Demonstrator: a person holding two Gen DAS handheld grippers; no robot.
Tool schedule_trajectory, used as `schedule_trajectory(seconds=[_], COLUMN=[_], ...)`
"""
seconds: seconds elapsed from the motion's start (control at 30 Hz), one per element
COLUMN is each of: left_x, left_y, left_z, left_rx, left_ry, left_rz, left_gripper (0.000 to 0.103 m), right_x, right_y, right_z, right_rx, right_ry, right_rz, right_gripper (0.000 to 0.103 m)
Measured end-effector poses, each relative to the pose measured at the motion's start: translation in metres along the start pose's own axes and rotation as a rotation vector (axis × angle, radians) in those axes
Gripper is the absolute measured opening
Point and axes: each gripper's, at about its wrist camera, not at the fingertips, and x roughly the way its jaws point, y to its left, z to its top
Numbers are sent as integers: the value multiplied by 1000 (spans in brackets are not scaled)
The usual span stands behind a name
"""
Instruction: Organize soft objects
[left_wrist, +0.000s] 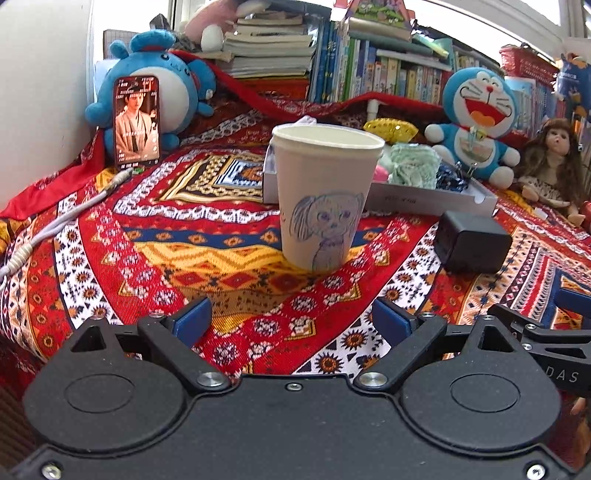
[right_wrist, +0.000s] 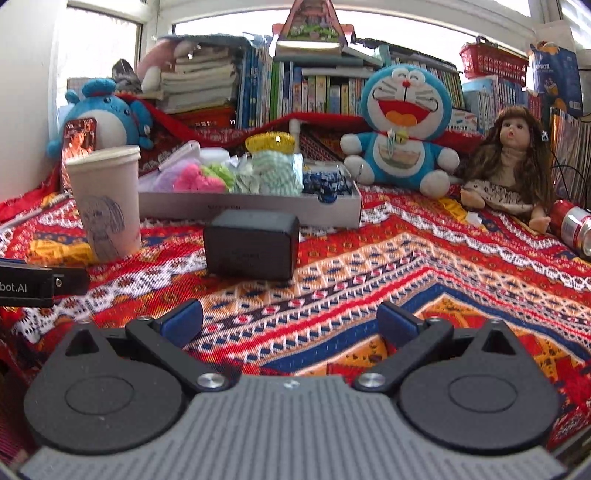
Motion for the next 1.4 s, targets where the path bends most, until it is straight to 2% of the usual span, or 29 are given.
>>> schedule_trajectory(seconds=[0.13,0.6,1.4], left_x=[3,8,11], left_y=[-1,-4,-5], left_z=[-2,-2,-2], left_rx=[11,28,32], left_ry=[0,15,26], left_rz=[20,17,31], left_gripper=[93,103,103], right_x=[1,2,2], right_y=[1,2,2], right_z=[-1,-1,0], right_rx=[-3,-3,-12], right_ry=[7,18,26], right_rz=[-2,-3,3], right_gripper=[103,103,103])
